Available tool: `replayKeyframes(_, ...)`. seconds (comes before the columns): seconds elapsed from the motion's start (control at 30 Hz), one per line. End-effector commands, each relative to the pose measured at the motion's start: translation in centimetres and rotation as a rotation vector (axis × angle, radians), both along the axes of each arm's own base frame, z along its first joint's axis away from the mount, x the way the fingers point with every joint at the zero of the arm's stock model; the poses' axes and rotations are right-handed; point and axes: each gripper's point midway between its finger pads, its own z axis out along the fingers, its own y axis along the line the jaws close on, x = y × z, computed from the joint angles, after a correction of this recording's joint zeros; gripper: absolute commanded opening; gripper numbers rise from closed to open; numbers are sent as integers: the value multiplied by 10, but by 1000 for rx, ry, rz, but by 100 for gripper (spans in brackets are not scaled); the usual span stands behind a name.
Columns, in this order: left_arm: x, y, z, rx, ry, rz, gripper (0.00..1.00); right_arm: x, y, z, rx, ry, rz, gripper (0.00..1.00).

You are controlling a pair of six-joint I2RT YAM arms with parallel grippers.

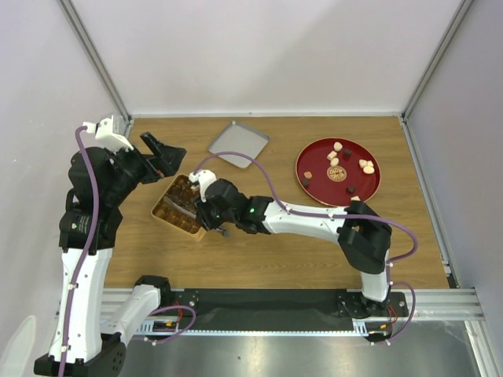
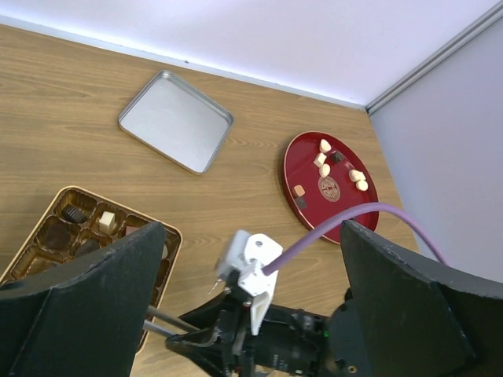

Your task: Pack the chocolate

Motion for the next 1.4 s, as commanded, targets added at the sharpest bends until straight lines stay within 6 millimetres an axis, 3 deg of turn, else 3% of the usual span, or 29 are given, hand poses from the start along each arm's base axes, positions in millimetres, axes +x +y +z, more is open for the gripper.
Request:
replayKeyframes(0.0, -6, 2, 17, 11, -48, -2, 100, 5, 31, 44, 145, -58, 21, 29)
replayKeyframes(0.3, -5, 2, 12, 18, -38, -4, 100, 15, 48, 15, 77, -71, 30, 32)
replayKeyframes(0.6, -2, 2, 8, 18, -31, 1, 100, 18, 35, 1, 25, -93, -6, 32)
replayKeyframes(0.7, 1, 0, 4, 8, -22, -6, 100, 19, 30, -1, 7, -99, -11, 36)
replayKeyframes(0.77, 2, -1, 3, 7, -18, -9, 100, 19, 29, 3, 10, -109, -11, 43)
replayKeyframes(0.93, 1, 1, 2, 21, -15, -2, 100, 21, 28, 19, 23, -133, -12, 47)
replayKeyframes(1.03, 0, 0, 2, 26, -8, -14, 100, 23, 23, 42, 51, -155, -30, 47)
replayKeyframes(1.13, -1, 3, 1, 40, 1, -5, 100, 27, 5, 65, 48, -184, -83, 45)
replayKeyframes(1.17, -2, 3, 4, 41, -7, -3, 100, 30, -6, 63, 17, -182, -103, 45)
replayKeyframes(1.3, -7, -6, 13, 13, -27, -56, 100, 42, -68, 80, 0, -188, -201, 43)
replayKeyframes(1.37, -8, -8, 12, 3, -25, -65, 100, 58, -103, 81, -27, -185, -284, 42)
